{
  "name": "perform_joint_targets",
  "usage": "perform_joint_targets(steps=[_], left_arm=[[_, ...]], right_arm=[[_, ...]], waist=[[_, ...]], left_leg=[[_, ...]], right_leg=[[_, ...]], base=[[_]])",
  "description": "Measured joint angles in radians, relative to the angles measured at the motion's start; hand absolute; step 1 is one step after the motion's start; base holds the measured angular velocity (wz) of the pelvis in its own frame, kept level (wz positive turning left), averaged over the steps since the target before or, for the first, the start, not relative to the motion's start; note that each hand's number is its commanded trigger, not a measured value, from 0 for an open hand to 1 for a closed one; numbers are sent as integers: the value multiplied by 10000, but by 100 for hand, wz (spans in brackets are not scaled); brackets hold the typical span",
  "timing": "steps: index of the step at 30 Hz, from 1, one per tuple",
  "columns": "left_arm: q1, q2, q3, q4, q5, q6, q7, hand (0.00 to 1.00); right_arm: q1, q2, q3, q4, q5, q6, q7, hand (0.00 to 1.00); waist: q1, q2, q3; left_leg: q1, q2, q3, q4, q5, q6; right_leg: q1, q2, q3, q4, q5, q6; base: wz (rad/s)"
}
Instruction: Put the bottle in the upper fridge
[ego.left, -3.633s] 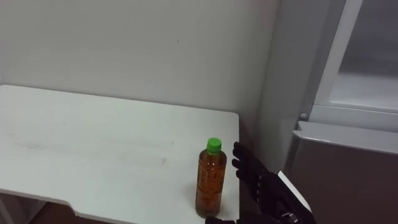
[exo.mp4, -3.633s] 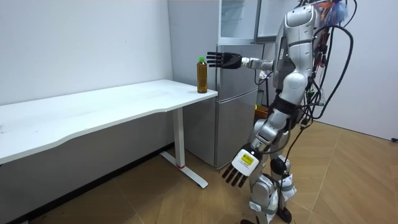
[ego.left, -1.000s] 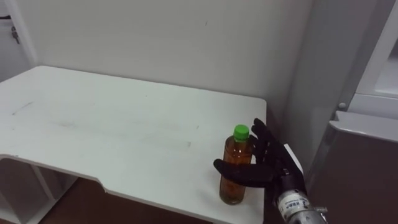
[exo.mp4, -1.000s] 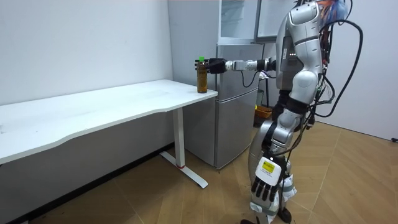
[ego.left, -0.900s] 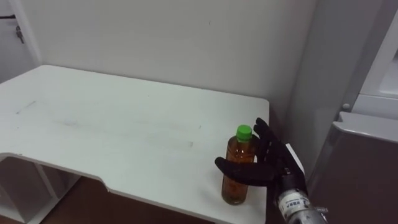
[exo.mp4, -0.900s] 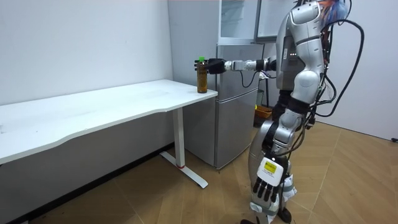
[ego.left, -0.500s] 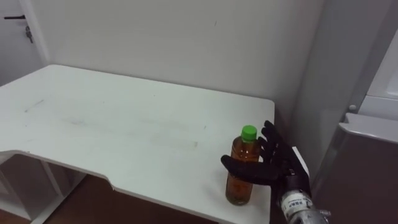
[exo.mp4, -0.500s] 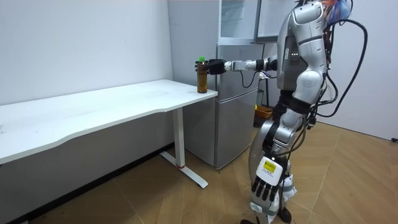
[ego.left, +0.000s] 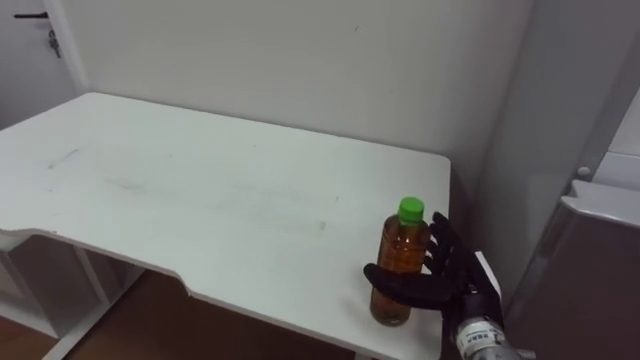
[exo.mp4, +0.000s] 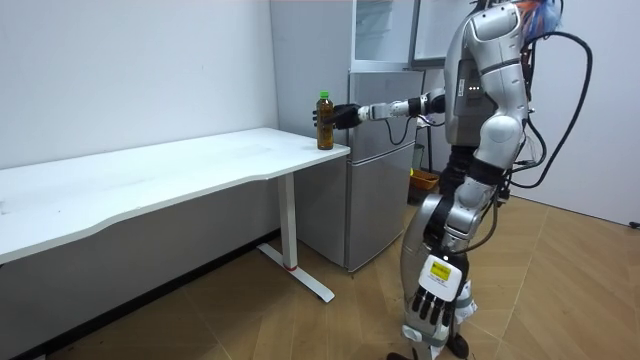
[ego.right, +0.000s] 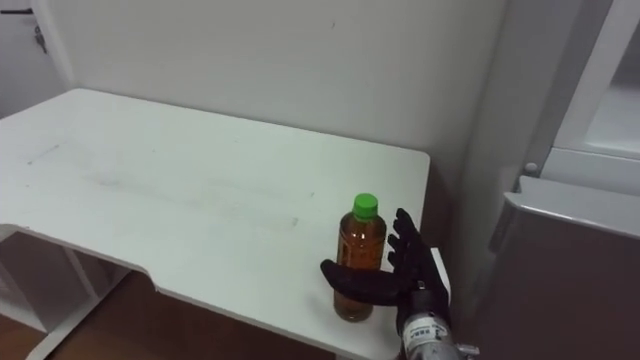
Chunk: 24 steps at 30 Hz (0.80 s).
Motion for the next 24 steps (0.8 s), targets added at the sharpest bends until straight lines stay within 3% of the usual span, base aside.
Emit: perform_joint_targets(steps=[6, 13, 24], left_arm=[[-45, 10, 15, -31, -12, -1, -122, 0], [-122, 20, 6, -29, -75, 0, -215, 0], [-269, 20, 22, -28, -219, 0, -317, 0]], right_arm=[[-469, -1, -41, 1121, -10, 29, 234, 0], [-757, 20, -45, 1841, 2, 28, 159, 0], [-850, -9, -47, 1993, 5, 25, -227, 0]], waist=[[2, 28, 26], [79, 5, 18], [288, -51, 11]], left_leg=[[-258, -57, -227, 194, -17, 56], [-479, -80, -247, 376, 17, 101], [-737, -82, -233, 468, 23, 100]], right_leg=[[-61, -87, -258, 168, -25, 29], [-242, -124, -266, 318, -50, 14], [-567, -261, -275, 555, -156, 6]], base=[[14], [2], [1]])
